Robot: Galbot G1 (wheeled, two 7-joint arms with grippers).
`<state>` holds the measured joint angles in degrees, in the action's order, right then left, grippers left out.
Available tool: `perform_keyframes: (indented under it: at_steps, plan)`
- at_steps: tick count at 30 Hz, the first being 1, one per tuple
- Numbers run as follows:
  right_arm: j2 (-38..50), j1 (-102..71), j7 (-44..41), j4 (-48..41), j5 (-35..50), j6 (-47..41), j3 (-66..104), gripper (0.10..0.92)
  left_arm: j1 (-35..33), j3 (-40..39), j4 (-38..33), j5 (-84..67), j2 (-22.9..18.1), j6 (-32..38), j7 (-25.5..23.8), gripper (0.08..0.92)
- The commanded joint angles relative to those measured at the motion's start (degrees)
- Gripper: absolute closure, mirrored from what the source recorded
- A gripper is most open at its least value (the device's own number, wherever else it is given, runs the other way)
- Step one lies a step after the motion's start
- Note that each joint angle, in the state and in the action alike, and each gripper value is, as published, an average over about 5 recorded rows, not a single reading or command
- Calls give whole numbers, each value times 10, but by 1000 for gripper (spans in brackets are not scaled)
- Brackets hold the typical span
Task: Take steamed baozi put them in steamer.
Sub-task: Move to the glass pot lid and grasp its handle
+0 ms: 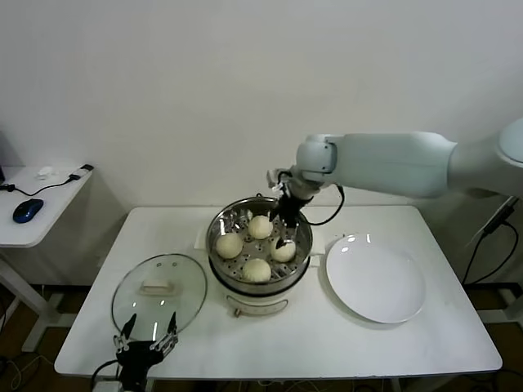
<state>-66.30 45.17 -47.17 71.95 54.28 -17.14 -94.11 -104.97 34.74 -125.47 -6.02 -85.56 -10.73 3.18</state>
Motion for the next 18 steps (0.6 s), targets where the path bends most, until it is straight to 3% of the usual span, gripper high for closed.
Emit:
perform_keyframes:
  at_steps: [1,6,11,15,18]
  plan:
    - [194,-105,261,1,-29,36,253,203,2,-2,0,-3,0,1,0,177]
    - [303,-276,407,62,-47,19,462,203,12,-8,3,-5,0,7,-1,177]
    - [381,-621,469,150,-66,21,813,203,24,-9,8,8,4,25,-4,177]
    - [363,-949,482,195,-141,66,1119,203,34,-8,12,21,8,41,-7,177]
    - [318,-1104,479,210,-176,112,1252,203,47,-6,14,21,13,41,-14,177]
